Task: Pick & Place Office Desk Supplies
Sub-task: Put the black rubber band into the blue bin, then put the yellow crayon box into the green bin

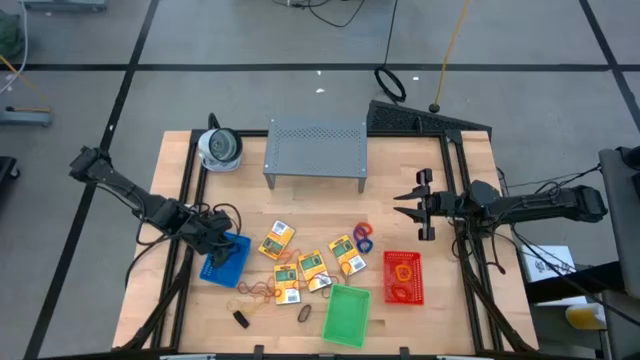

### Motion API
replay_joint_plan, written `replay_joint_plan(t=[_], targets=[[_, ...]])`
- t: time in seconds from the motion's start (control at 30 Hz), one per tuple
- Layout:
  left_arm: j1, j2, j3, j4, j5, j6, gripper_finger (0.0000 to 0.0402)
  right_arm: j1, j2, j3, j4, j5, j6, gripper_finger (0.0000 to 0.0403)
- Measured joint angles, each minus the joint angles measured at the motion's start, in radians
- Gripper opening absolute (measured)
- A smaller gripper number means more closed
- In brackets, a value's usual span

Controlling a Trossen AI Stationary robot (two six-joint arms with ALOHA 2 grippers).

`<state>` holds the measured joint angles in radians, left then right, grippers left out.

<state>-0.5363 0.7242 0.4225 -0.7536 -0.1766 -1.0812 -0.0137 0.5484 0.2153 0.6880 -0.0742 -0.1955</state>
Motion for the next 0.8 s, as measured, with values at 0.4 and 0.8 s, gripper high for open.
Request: replay_joint_plan(t=[0.4, 0.8], targets=[[-0.003, 0.0, 0.0, -0.006, -0.041, 0.002, 0.009, 0.0, 0.0, 0.0, 0.0, 0.0, 0.0, 0.01], [-0.002, 0.0, 0.0, 0.01, -0.031, -0.033, 0.0151, 0.0, 0.0, 0.0, 0.0, 0.0, 0.0, 0.01]])
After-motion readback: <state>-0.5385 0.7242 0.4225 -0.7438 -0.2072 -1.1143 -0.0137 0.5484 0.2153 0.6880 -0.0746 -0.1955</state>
